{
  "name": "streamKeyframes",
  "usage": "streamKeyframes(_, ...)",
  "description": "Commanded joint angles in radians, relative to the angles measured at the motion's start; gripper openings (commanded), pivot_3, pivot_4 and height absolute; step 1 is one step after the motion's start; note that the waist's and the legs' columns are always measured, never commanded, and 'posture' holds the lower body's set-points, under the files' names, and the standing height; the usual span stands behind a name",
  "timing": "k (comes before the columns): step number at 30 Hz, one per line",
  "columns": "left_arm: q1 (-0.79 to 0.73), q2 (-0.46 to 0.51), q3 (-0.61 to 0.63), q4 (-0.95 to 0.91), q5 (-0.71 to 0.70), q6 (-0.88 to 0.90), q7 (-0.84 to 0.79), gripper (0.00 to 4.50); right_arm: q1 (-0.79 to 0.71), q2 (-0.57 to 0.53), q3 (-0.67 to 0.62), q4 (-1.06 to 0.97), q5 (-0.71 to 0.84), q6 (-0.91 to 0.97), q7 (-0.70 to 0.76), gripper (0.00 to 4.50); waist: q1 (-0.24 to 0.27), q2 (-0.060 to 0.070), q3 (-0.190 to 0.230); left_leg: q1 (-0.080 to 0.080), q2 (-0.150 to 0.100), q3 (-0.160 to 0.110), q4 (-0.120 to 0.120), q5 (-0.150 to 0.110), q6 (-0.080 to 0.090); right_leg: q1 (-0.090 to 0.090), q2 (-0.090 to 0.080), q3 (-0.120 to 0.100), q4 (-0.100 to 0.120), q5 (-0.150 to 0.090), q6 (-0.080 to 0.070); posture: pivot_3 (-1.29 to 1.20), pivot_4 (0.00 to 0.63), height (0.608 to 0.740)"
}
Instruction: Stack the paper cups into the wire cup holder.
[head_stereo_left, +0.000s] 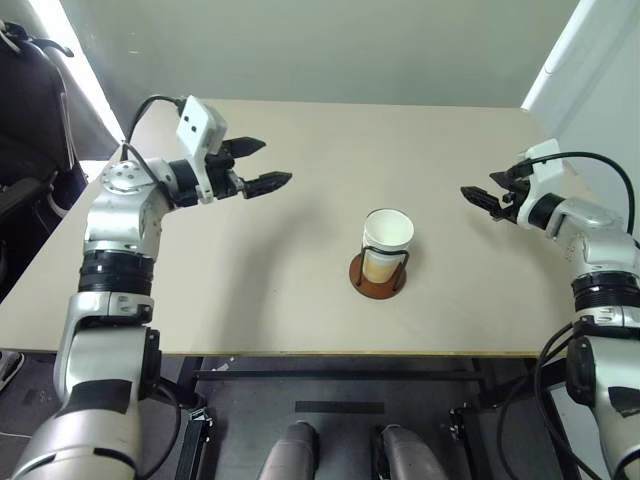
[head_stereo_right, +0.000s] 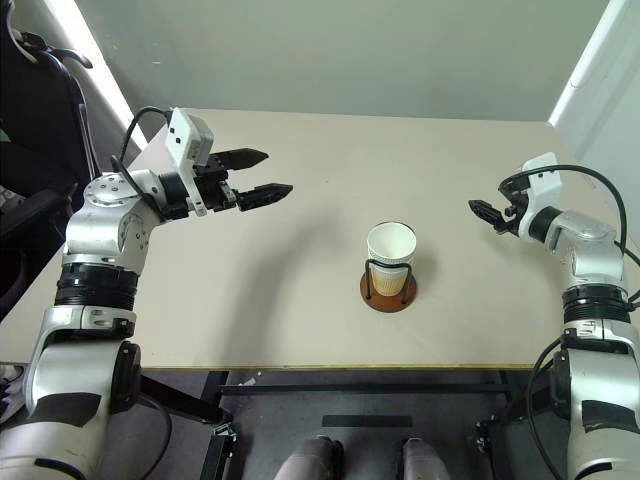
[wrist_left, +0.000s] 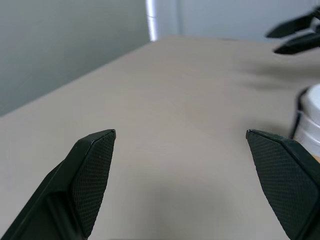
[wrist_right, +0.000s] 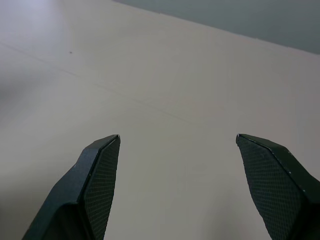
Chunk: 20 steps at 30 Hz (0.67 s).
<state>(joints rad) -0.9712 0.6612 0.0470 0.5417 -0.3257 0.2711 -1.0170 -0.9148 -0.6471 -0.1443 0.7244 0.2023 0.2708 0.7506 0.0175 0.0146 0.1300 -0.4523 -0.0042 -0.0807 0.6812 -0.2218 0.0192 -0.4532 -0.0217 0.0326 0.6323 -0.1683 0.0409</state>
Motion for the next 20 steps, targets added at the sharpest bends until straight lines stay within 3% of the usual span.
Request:
streamKeyframes(1, 0.02, -0.009, 0.043, -0.074, -0.017, 0.003, 0.027, 4.5, -0.004, 0.004, -0.061, -0.04, 0.018, -0.031, -0.082, 3.74, 0.0, 0.0, 0.0, 0.0, 0.0, 0.0, 0.0, 0.0, 0.0, 0.0, 0.0, 0.0, 0.0, 0.0, 0.0, 0.0, 0.15, 0.74)
streamKeyframes(10, 0.083, -0.027, 0.083, -0.158, -0.037, 0.037, 0.084, 4.5, 0.003, 0.033, -0.157, 0.009, 0.048, -0.13, -0.221, 3.74, 0.0, 0.0, 0.0, 0.001, 0.0, 0.0, 0.0, -0.001, -0.001, 0.0, 0.0, 0.0, 0.001, 0.001, -0.001, 0.0, 0.15, 0.74)
streamKeyframes(20, 0.135, -0.034, 0.136, -0.237, -0.039, 0.034, 0.206, 4.5, 0.03, 0.049, -0.106, -0.01, 0.025, -0.138, -0.189, 3.74, 0.0, 0.0, 0.0, 0.001, 0.0, 0.0, 0.0, -0.001, -0.001, 0.0, 0.0, -0.001, 0.001, 0.001, -0.001, 0.0, 0.15, 0.74)
